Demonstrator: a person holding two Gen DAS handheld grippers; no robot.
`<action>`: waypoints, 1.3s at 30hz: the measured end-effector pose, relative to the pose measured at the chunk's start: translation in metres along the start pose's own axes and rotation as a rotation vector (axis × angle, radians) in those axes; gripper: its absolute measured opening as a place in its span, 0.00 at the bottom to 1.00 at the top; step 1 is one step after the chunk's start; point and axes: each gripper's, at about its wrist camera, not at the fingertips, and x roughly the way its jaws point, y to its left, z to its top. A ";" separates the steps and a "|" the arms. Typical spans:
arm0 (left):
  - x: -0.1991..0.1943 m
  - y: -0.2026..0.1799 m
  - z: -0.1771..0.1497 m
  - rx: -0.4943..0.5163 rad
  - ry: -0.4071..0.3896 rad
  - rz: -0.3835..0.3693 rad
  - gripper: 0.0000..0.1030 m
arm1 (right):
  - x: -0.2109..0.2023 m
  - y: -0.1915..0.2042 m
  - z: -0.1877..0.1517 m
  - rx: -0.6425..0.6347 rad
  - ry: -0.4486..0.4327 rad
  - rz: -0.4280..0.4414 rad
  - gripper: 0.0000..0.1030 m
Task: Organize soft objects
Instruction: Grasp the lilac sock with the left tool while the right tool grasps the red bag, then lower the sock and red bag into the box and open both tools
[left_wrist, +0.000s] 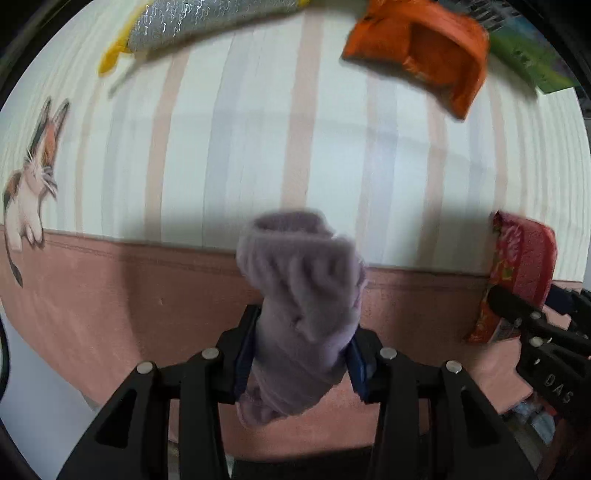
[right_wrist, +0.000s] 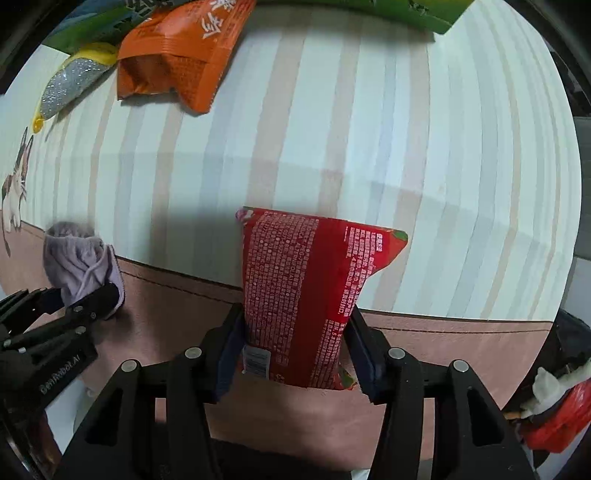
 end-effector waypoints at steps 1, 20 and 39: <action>0.000 -0.007 0.000 0.017 -0.011 0.014 0.39 | 0.001 -0.001 -0.001 0.002 -0.002 -0.002 0.55; -0.245 0.005 0.148 0.058 -0.314 -0.208 0.36 | -0.241 -0.013 0.086 -0.065 -0.345 0.293 0.47; -0.130 0.032 0.342 -0.013 0.149 -0.285 0.36 | -0.122 0.021 0.255 0.005 -0.108 0.227 0.47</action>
